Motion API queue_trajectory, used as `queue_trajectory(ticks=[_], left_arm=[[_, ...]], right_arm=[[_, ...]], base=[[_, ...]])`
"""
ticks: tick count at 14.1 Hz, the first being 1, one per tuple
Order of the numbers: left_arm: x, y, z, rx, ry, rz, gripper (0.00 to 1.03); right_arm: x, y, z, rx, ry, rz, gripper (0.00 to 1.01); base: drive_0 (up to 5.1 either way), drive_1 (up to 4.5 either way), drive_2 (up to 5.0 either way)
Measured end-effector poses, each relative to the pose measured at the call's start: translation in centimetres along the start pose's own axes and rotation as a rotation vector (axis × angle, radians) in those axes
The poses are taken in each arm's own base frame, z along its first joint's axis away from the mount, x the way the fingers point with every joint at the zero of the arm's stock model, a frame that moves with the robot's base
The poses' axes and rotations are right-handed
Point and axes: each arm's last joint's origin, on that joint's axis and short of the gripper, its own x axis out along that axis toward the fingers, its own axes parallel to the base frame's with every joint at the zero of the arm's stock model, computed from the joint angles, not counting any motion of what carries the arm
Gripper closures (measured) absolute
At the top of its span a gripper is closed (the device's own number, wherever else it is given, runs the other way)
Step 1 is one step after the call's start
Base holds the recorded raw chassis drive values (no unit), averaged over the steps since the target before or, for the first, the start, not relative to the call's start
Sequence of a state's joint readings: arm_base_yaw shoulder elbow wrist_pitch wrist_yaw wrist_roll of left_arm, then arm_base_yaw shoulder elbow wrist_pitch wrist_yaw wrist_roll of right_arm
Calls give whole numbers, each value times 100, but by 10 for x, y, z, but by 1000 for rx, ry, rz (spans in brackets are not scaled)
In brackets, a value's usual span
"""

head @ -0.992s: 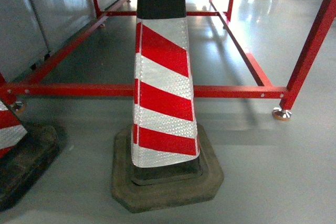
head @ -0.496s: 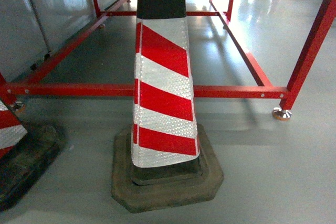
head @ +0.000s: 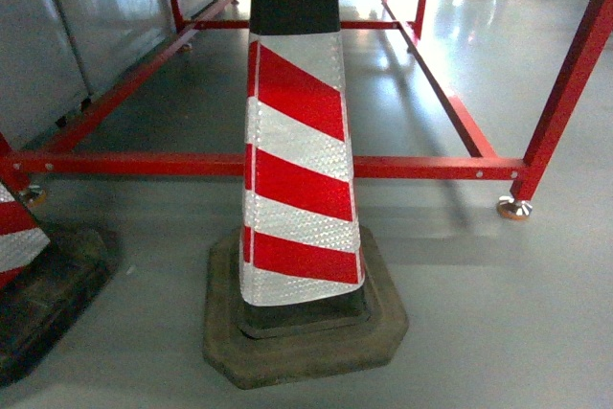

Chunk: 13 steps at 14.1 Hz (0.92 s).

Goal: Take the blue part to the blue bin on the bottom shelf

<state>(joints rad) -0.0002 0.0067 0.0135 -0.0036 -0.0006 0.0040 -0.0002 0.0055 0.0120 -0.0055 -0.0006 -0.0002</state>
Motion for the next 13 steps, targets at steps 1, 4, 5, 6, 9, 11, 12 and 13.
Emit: queue_trajectory(ticks=[1,4,5,6,9,11,12,13], left_arm=[[0,0,0,0,0,0,5],[0,0,0,0,0,0,5],[0,0,0,0,0,0,5],[0,0,0,0,0,0,5],[0,0,0,0,0,0,5],[0,0,0,0,3,0,5],[0,0,0,0,5,0,5],[0,0,0,0,3,-1,5]], right_arm=[[0,0,0,0,0,0,3],[0,0,0,0,0,0,3],[0,0,0,0,0,0,3],[0,0,0,0,0,0,3],[0,0,0,0,0,0,3],[0,0,0,0,1,0,3],[0,0,0,0,2,0,3],[0,0,0,0,1,0,3]], base=[[0,0,0],[0,0,0],[0,0,0],[0,0,0],[0,0,0],[0,0,0],[0,0,0],[0,0,0]])
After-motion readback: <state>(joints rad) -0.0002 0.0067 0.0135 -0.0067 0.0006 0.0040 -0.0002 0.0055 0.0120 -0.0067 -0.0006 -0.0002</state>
